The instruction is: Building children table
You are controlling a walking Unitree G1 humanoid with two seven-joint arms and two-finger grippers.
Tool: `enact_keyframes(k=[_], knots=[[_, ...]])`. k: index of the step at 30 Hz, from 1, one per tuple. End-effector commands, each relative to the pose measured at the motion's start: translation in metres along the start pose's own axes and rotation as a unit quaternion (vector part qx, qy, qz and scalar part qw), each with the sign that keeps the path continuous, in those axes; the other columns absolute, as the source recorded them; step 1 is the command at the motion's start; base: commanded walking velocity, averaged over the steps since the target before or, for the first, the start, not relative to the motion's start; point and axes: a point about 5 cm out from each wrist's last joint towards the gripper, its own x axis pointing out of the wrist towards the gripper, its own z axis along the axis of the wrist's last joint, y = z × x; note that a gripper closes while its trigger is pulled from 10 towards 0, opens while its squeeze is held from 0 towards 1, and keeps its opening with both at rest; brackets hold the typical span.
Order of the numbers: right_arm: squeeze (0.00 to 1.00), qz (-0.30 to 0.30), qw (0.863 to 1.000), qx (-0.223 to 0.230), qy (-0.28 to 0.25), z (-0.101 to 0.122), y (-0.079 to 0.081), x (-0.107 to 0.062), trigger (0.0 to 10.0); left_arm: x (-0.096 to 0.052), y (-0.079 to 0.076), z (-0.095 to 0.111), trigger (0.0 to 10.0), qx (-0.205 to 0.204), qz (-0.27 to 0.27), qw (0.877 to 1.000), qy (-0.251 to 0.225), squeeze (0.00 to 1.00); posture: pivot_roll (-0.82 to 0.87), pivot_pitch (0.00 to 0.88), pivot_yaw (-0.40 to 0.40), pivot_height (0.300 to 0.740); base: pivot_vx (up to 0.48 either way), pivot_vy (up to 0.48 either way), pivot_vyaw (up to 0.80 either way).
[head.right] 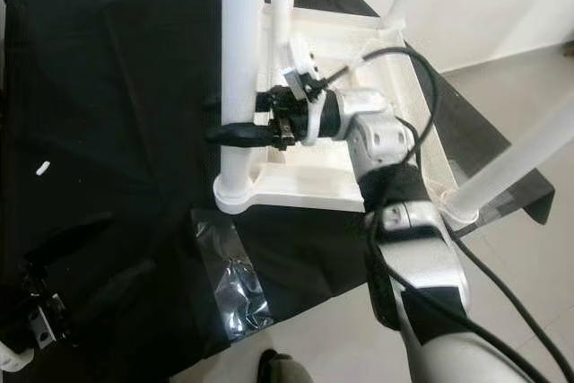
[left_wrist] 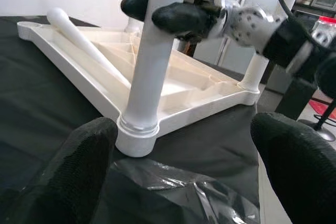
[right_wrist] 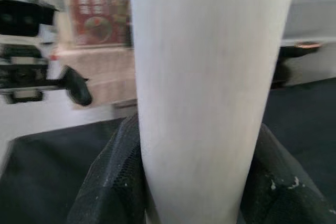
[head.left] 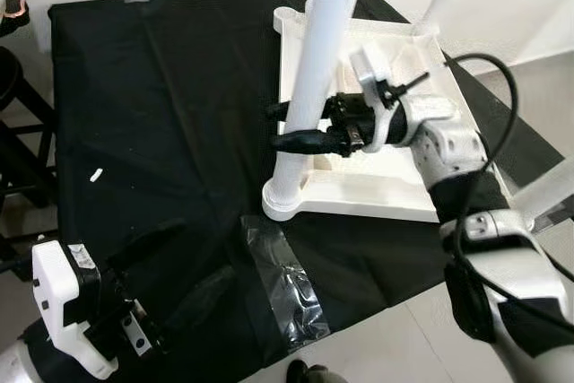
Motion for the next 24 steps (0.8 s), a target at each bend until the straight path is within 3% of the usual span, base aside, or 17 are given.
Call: enact_keyframes(k=[1,2,3,4,5,8,11,15,16,17,18,19,20,21,22,23,24], knots=[[0.0,-0.15,0.986,0.049,0.061,-0.044,0.012,0.01,0.0,-0.001,-0.001,0.001,10.0,0.001,-0.004,1.0,0.002,0.0,0.18,0.254,-0.14,0.74,0.0,0.0,0.0],[0.0,-0.317,0.942,0.079,0.078,-0.064,0.02,0.017,0.0,-0.002,-0.001,0.001,10.0,0.001,-0.003,1.0,0.002,0.0,0.18,0.257,-0.133,0.74,0.0,0.0,0.0],[0.0,-0.431,0.892,0.102,0.095,-0.075,0.027,0.016,0.0,-0.002,0.0,0.001,10.0,0.001,-0.003,1.0,0.002,0.0,0.17,0.259,-0.125,0.74,0.0,0.0,0.0],[0.0,-0.484,0.86,0.119,0.114,-0.085,0.047,0.018,0.0,-0.001,0.002,0.001,10.0,0.0,-0.004,1.0,0.002,0.0,0.16,0.256,-0.108,0.74,0.0,0.0,0.0],[0.0,-0.492,0.853,0.126,0.12,-0.089,0.059,0.02,0.0,0.0,0.003,0.0,10.0,-0.001,-0.004,1.0,0.002,0.0,0.16,0.256,-0.108,0.74,0.0,0.0,0.0],[0.0,-0.485,0.856,0.135,0.117,-0.09,0.065,0.026,0.0,0.003,0.004,-0.001,10.0,-0.003,-0.009,1.0,-0.002,0.0,0.15,0.245,-0.101,0.74,0.0,0.0,0.0],[0.0,-0.483,0.863,0.111,0.103,-0.079,0.048,0.032,0.0,0.008,0.003,-0.002,10.0,-0.006,-0.018,1.0,-0.009,0.0,0.15,0.22,-0.104,0.74,0.0,0.0,0.0],[0.0,-0.476,0.869,0.097,0.094,-0.071,0.039,0.036,0.0,0.011,0.004,-0.002,10.0,-0.004,-0.021,1.0,-0.014,0.0,0.16,0.213,-0.111,0.74,0.0,0.0,0.0],[0.0,-0.472,0.872,0.095,0.091,-0.069,0.038,0.038,7.4,0.011,0.004,-0.002,10.0,-0.002,-0.021,1.0,-0.014,0.0,0.16,0.213,-0.111,0.74,0.0,0.0,0.0],[0.0,-0.472,0.872,0.095,0.091,-0.069,0.038,0.038,7.4,0.011,0.004,-0.002,10.0,-0.002,-0.021,1.0,-0.014,0.0,0.16,0.213,-0.111,0.74,0.0,0.0,0.0],[0.0,-0.472,0.872,0.094,0.085,-0.064,0.038,0.041,10.0,0.01,0.005,-0.001,10.0,0.001,-0.019,1.0,-0.014,0.0,0.16,0.21,-0.112,0.74,0.0,0.0,0.0],[0.0,-0.472,0.872,0.094,0.085,-0.064,0.038,0.041,10.0,0.01,0.005,-0.001,10.0,0.001,-0.019,1.0,-0.014,0.0,0.16,0.21,-0.112,0.74,0.0,0.0,0.0],[0.7,-0.434,0.894,0.105,0.044,-0.051,0.033,0.047,10.0,0.009,0.006,-0.001,10.0,0.004,-0.017,1.0,-0.014,0.0,0.16,0.211,-0.112,0.74,0.0,0.0,0.0],[0.7,-0.434,0.894,0.105,0.044,-0.051,0.033,0.047,10.0,0.009,0.006,-0.001,10.0,0.004,-0.017,1.0,-0.014,0.0,0.16,0.211,-0.112,0.74,0.0,0.0,0.0],[1.0,-0.413,0.905,0.102,0.022,-0.041,0.029,0.047,10.0,0.01,0.006,-0.001,10.0,0.004,-0.018,1.0,-0.014,0.0,0.16,0.212,-0.111,0.74,0.0,0.0,0.0],[1.0,-0.382,0.919,0.099,0.001,-0.031,0.025,0.047,10.0,0.01,0.006,-0.001,10.0,0.004,-0.018,1.0,-0.014,0.0,0.16,0.214,-0.112,0.74,0.0,0.0,0.0],[1.0,-0.382,0.919,0.099,0.001,-0.031,0.025,0.047,10.0,0.01,0.006,-0.001,10.0,0.004,-0.018,1.0,-0.014,0.0,0.16,0.214,-0.112,0.74,0.0,0.0,0.0]])
